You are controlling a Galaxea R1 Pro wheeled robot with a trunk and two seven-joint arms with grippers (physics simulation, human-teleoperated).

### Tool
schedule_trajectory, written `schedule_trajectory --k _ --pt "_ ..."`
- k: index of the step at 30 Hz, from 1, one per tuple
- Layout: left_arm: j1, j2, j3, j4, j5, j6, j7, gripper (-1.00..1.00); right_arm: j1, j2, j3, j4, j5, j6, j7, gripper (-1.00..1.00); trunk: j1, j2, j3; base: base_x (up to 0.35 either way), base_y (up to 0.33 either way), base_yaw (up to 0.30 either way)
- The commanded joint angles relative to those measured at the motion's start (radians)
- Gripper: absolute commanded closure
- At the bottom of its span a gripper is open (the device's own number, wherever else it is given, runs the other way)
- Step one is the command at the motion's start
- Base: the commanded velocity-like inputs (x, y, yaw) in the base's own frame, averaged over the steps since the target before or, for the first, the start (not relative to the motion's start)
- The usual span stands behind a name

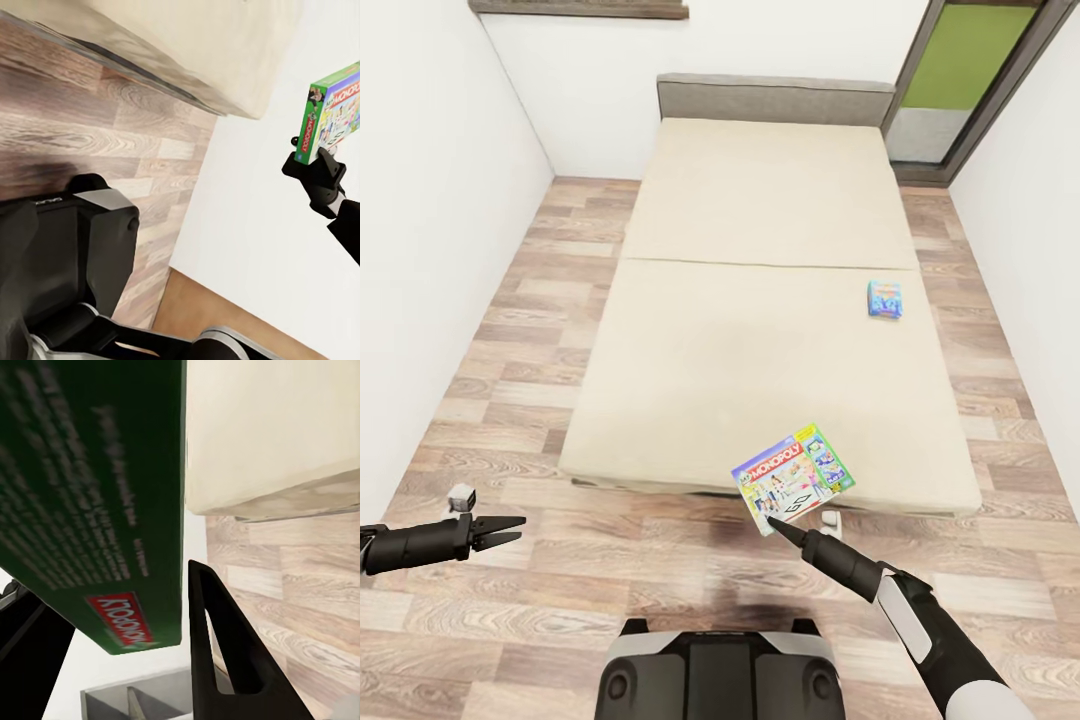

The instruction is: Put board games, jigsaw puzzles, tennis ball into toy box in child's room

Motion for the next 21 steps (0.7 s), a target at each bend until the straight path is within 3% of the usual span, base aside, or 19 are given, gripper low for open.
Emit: schedule_trajectory --k 1,17,21 --pt "0.0 0.0 0.001 0.0 -0.002 0.01 -0.004 -1.0 0.0 -0.001 0.003 0.0 -0.009 0.009 0.0 1.0 0.001 -0.001 0.001 0.0 0.0 0.066" --pt "0.0 -0.001 0.001 0.0 -0.002 0.009 -0.004 -1.0 0.0 -0.002 0.001 0.001 -0.009 0.009 0.018 1.0 0.001 -0.001 0.027 0.0 0.0 0.074" --pt "0.0 -0.003 0.001 0.0 -0.002 0.008 -0.004 -1.0 0.0 -0.012 -0.021 0.001 -0.009 0.008 0.027 1.0 0.001 -0.001 0.034 0.0 0.0 0.075"
